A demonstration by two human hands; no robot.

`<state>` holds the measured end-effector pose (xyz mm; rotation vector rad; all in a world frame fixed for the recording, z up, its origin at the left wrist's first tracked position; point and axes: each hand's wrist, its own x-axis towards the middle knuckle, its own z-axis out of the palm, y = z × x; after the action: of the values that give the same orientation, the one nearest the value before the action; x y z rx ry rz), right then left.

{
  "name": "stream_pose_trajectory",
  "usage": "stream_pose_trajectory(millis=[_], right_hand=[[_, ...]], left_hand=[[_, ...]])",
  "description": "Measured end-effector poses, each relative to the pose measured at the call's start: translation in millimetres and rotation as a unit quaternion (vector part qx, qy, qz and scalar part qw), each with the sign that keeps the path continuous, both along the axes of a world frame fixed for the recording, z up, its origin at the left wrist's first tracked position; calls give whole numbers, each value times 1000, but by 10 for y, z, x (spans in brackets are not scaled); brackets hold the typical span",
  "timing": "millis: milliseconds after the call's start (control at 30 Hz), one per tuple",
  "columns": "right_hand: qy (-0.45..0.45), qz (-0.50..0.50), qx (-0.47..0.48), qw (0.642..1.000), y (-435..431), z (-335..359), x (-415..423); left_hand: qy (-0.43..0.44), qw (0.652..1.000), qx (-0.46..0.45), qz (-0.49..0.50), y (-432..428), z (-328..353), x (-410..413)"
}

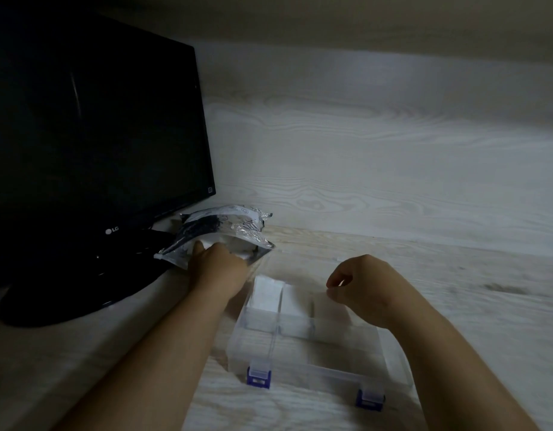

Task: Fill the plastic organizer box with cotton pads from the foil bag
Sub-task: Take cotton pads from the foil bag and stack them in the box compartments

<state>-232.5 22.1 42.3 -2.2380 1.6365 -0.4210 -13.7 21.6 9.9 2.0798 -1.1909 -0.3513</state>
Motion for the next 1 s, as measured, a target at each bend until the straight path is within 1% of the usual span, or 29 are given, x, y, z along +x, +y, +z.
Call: stream_pose_trajectory(millis=[33, 67, 100, 200, 267, 467, 900, 1000], right_hand=[[0, 0, -1, 1000, -2, -2, 2], [0, 0, -1, 1000, -1, -6, 3], [0, 0, 1, 1000, -2, -7, 4], [2, -1, 5, 1000, 0, -9, 4], [2, -2, 6, 1000, 3, -5, 7], [1, 0, 6, 1000, 5, -5, 10], [-1, 1, 4, 1000, 10, -4, 11], [1, 0, 6, 1000, 2, -10, 4]], left_hand=[[41, 999, -15, 16, -6, -21, 8], [52, 998, -15, 36, -33, -43, 40], [59, 996, -27, 55, -63, -85, 76], [75, 994, -51, 61, -153, -145, 125], [103, 990, -72, 70, -210, -194, 164], [134, 984, -80, 85, -256, -223, 190], [126, 984, -103, 74, -261, -218, 175], [130, 982, -104, 84, -260, -215, 173]])
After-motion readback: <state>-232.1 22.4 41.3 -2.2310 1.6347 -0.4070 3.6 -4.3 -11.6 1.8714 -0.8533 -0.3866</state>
